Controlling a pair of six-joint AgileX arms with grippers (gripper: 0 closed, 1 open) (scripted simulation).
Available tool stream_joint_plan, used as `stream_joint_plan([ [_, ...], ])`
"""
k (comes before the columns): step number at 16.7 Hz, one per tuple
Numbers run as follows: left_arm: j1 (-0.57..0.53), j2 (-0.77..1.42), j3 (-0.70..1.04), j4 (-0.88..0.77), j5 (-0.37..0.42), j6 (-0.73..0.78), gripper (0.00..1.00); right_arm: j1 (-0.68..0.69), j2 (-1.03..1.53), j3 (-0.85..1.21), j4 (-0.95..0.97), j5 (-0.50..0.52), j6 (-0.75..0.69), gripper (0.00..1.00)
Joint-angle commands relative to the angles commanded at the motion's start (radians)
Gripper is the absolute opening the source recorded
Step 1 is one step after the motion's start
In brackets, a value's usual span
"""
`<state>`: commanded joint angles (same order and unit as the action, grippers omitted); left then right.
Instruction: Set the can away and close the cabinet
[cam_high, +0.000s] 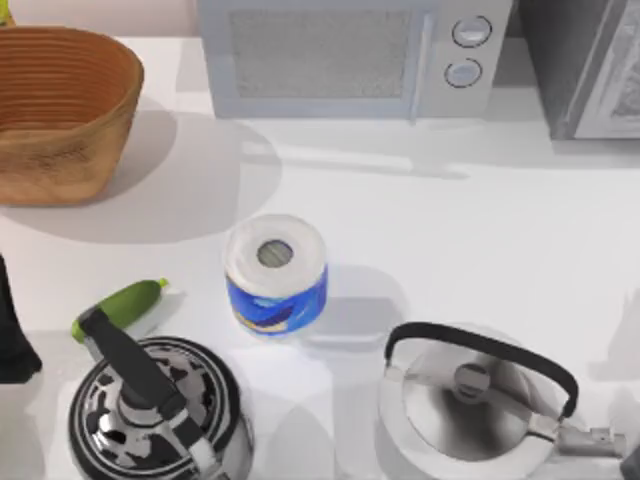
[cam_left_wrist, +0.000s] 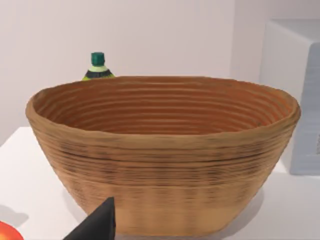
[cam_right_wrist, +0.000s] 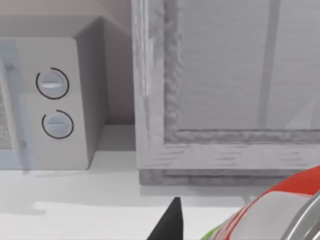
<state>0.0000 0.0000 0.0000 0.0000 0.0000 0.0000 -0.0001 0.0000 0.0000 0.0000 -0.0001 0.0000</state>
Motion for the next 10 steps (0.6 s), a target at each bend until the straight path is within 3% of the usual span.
stream_joint_plan([
  [6, 0.000, 0.000, 0.000, 0.000, 0.000, 0.000, 1.00, 0.004, 0.010, 0.010, -0.004, 0.002, 0.002, 0.00],
  [10, 0.000, 0.000, 0.000, 0.000, 0.000, 0.000, 1.00, 0.008, 0.095, 0.156, -0.035, 0.015, -0.008, 0.00],
])
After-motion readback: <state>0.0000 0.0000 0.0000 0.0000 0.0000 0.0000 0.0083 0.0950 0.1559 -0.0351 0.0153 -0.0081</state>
